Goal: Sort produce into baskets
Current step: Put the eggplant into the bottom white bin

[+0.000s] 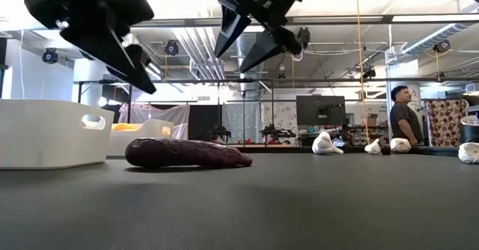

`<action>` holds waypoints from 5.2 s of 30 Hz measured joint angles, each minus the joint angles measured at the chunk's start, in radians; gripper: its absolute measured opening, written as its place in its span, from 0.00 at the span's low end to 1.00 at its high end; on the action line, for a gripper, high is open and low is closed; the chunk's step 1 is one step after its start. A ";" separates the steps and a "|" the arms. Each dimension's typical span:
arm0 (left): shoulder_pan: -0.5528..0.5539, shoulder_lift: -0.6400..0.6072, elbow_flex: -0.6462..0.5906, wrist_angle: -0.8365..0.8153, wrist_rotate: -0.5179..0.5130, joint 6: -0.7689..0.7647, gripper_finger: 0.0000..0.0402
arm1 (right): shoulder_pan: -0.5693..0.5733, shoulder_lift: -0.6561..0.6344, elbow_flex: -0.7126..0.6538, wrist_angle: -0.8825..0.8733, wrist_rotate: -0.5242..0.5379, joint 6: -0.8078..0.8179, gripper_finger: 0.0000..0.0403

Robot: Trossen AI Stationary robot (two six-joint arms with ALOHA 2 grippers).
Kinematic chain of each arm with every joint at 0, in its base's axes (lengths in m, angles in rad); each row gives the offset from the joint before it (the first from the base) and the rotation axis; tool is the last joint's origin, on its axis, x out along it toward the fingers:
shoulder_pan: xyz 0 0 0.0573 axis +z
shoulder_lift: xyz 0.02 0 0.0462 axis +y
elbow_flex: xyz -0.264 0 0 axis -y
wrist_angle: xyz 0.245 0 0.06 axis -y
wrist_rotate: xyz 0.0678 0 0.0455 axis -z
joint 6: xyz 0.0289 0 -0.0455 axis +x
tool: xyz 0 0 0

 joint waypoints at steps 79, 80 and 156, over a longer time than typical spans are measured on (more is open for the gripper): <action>0.029 -0.299 0.109 -0.991 -0.102 -0.147 0.37 | -0.007 -0.203 -0.001 -0.183 0.201 -0.057 0.64; 0.029 -0.292 0.109 -0.978 -0.102 -0.147 0.38 | -0.007 -0.203 -0.001 -0.183 0.201 -0.057 0.64; 0.134 0.553 0.123 0.321 -0.126 0.059 0.03 | 0.072 -0.219 0.016 -0.238 0.193 0.024 0.62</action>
